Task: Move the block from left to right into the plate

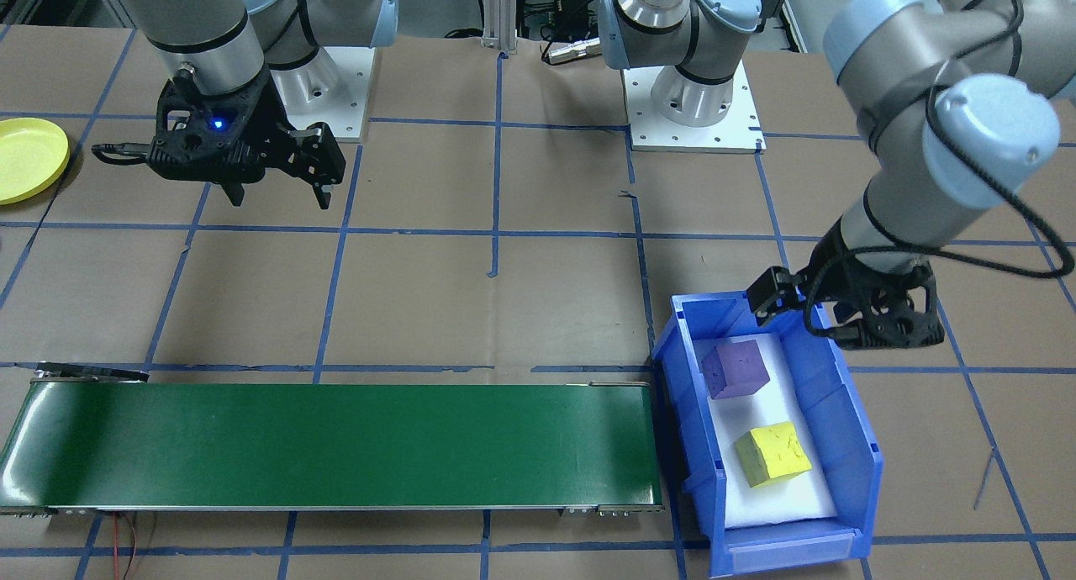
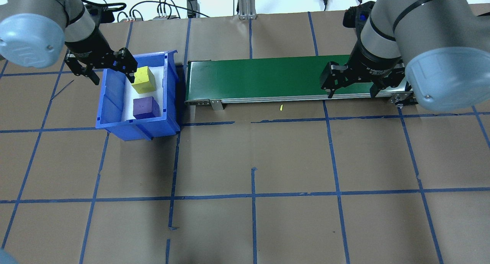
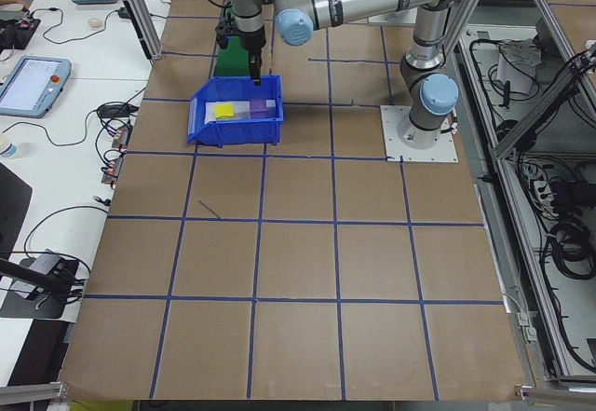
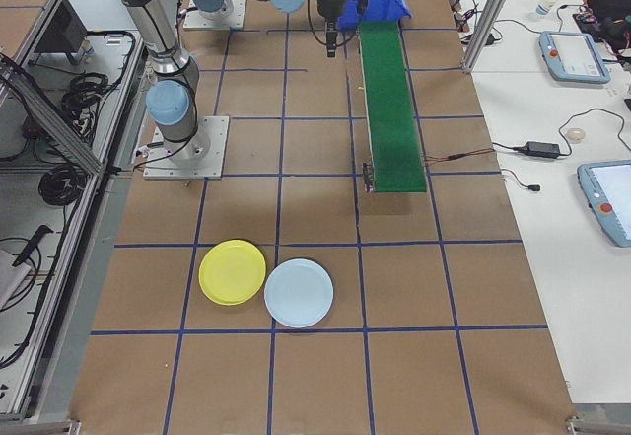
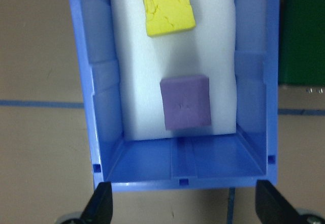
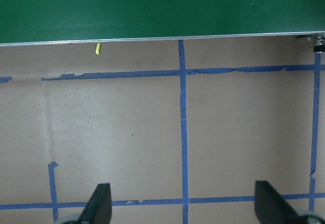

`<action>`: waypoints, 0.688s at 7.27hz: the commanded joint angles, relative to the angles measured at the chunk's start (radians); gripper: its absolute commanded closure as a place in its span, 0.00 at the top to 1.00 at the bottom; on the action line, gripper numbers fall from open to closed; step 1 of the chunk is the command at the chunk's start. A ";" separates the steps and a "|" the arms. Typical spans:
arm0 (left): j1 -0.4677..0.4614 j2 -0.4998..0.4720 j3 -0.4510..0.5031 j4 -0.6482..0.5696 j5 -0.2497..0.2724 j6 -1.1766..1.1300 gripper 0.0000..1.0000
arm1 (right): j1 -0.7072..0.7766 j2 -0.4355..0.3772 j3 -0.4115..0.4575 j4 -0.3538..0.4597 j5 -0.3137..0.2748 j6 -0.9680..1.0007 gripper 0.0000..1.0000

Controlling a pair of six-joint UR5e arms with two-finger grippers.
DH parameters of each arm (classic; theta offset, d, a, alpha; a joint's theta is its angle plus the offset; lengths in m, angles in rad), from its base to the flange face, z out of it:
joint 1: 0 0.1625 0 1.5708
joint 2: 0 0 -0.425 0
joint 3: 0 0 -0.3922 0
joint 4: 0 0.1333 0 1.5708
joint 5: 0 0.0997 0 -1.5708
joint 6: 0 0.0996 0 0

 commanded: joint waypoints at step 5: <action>0.003 -0.167 -0.143 0.223 -0.082 -0.007 0.97 | 0.002 -0.002 -0.002 0.000 -0.002 0.007 1.00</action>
